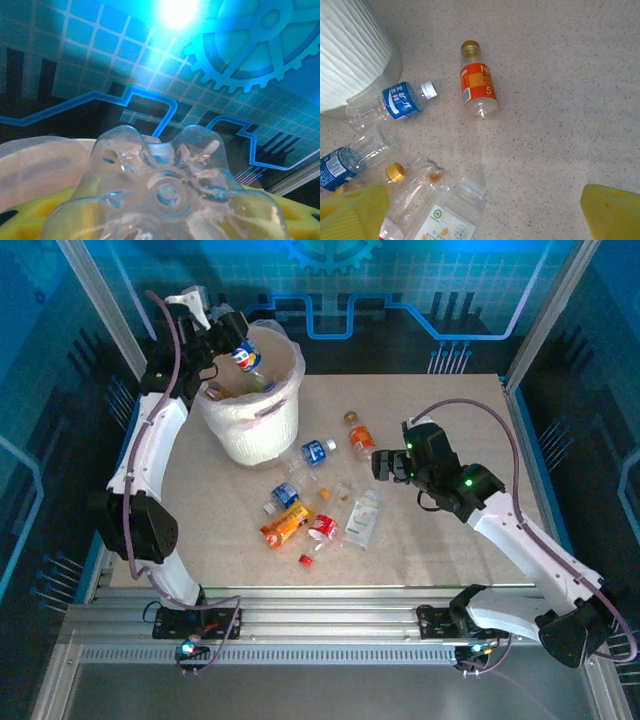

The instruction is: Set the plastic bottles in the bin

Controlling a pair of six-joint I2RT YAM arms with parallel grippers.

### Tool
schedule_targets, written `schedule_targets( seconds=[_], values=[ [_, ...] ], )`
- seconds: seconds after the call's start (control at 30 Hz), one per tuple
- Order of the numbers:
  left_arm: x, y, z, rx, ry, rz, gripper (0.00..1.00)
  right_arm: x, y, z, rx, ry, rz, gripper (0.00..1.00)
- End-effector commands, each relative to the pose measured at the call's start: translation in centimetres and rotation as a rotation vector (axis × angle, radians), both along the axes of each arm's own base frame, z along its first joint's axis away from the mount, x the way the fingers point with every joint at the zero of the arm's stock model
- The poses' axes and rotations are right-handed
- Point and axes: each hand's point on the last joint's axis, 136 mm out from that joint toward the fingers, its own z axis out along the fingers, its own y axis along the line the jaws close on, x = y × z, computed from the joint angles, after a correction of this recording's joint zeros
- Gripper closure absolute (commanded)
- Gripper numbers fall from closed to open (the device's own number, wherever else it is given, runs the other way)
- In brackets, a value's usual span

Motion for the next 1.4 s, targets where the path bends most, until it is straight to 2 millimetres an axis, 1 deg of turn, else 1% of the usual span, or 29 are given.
schedule_targets(
  seconds=[0.0, 0.1, 0.2, 0.33, 0.43, 0.57, 0.67, 0.73, 0.83, 1.03, 1.2, 1.3, 1.37],
  values=[
    [0.3, -0.4, -0.6, -0.012, -0.009, -0.031, 0.38, 0.1, -0.4, 0.3, 0.020, 0.010, -0.030, 0.00],
    [0.4, -0.5, -1.8, -0.015, 0.008, -0.039, 0.35, 0.2, -0.3, -0.1, 0.020, 0.022, -0.034, 0.00],
    [0.5, -0.5, -3.1, -0.017, 0.029, -0.040, 0.30, 0.2, -0.2, -0.5, 0.021, 0.034, -0.034, 0.00],
    [0.6, -0.5, -4.5, -0.023, 0.049, -0.041, 0.27, 0.2, -0.1, -1.1, 0.023, 0.049, -0.033, 0.00],
    [0.6, -0.3, -5.5, -0.016, 0.067, -0.033, 0.22, 0.2, 0.0, -1.5, 0.024, 0.059, -0.033, 0.00],
    [0.6, 0.2, -6.4, 0.012, 0.091, -0.006, 0.13, 0.2, 0.1, -1.9, 0.022, 0.072, -0.032, 0.00],
    [0.3, 0.6, -6.5, 0.030, 0.097, 0.010, 0.11, 0.2, 0.2, -2.2, 0.020, 0.083, -0.037, 0.00],
    [0.0, 0.8, -6.0, 0.040, 0.091, 0.021, 0.08, 0.2, 0.1, -2.4, 0.021, 0.092, -0.044, 0.00],
    [-0.7, 1.4, -4.9, 0.058, 0.076, 0.046, 0.01, 0.2, 0.1, -2.8, 0.018, 0.114, -0.054, 0.00],
    [-3.1, 2.5, -2.3, 0.083, 0.069, 0.105, 0.01, 0.0, 0.2, -4.1, 0.010, 0.171, -0.064, 0.00],
    [-5.9, 2.7, -0.4, 0.068, 0.083, 0.120, 0.01, 0.5, 0.8, -5.5, 0.004, 0.237, -0.029, 0.01],
    [-7.9, 2.2, 0.2, 0.029, 0.085, 0.098, 0.01, 1.4, 1.4, -6.2, -0.003, 0.263, 0.000, 0.04],
    [-9.6, 1.8, 0.3, -0.003, 0.084, 0.078, 0.01, 2.1, 1.7, -6.7, -0.011, 0.281, 0.017, 0.05]
  ],
)
